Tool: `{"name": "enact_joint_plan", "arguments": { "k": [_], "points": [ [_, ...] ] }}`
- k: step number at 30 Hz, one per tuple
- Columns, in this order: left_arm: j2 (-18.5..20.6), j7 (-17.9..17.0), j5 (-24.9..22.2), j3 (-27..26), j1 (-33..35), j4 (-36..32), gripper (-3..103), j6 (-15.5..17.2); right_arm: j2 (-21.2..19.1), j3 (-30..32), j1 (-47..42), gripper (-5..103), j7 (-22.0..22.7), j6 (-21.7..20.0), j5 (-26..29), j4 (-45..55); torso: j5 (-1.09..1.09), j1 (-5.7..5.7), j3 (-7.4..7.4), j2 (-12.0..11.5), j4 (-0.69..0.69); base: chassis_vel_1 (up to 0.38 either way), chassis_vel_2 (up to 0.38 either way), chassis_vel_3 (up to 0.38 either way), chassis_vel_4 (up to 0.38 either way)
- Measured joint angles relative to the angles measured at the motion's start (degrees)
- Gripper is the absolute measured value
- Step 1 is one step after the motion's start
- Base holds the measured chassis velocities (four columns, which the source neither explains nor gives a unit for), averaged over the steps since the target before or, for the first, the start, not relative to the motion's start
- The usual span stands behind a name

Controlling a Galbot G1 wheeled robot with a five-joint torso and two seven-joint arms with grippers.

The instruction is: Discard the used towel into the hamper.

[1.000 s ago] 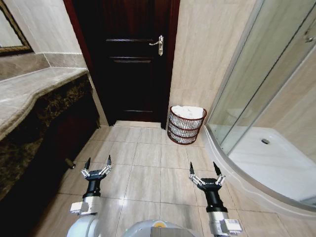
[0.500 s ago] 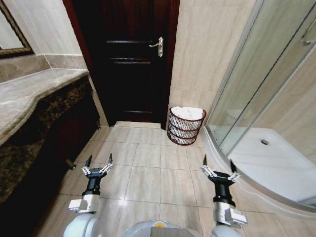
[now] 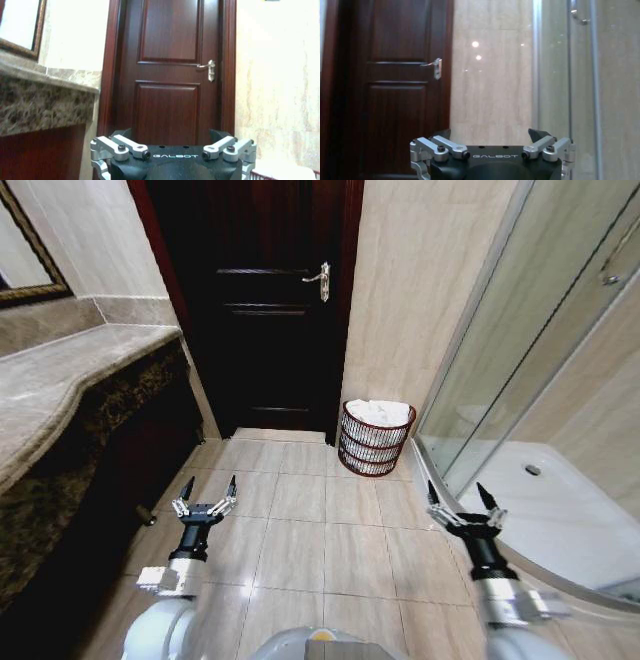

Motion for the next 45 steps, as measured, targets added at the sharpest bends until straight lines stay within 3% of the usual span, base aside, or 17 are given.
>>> {"name": "enact_joint_plan", "arguments": {
  "k": [5, 14, 32, 45],
  "points": [
    [-0.03, -2.57, 2.34, 1.85, -0.49, -2.47, 100, 3.97, -1.36, 0.8, -0.66, 100, 0.5, -1.4, 1.27, 0.89, -0.01, 0.43, 0.95, 1.39, -0.02, 0.0, 0.0, 0.0, 0.0],
    [1.3, -3.7, 2.66, 2.02, -1.15, -5.62, 100, 6.52, -0.7, -2.24, 0.02, 100, 3.06, -3.25, 0.7, 2.27, 0.0, 1.25, 2.22, 3.48, -0.02, 0.0, 0.0, 0.0, 0.0],
    [0.81, -2.22, 1.46, -2.47, 1.78, -7.73, 100, 5.25, 1.61, -3.77, -1.41, 100, 3.9, -3.51, -0.84, 4.77, -0.01, 2.83, 4.9, 7.72, -0.01, 0.0, 0.0, 0.0, 0.0],
    [0.49, -2.96, 1.73, -1.59, 1.06, -8.64, 100, 6.0, 2.51, -6.93, -1.45, 100, 3.58, -3.69, -2.43, 5.02, -0.01, 4.04, 6.67, 10.71, -0.01, 0.0, 0.0, 0.0, 0.0]
  ]
}}
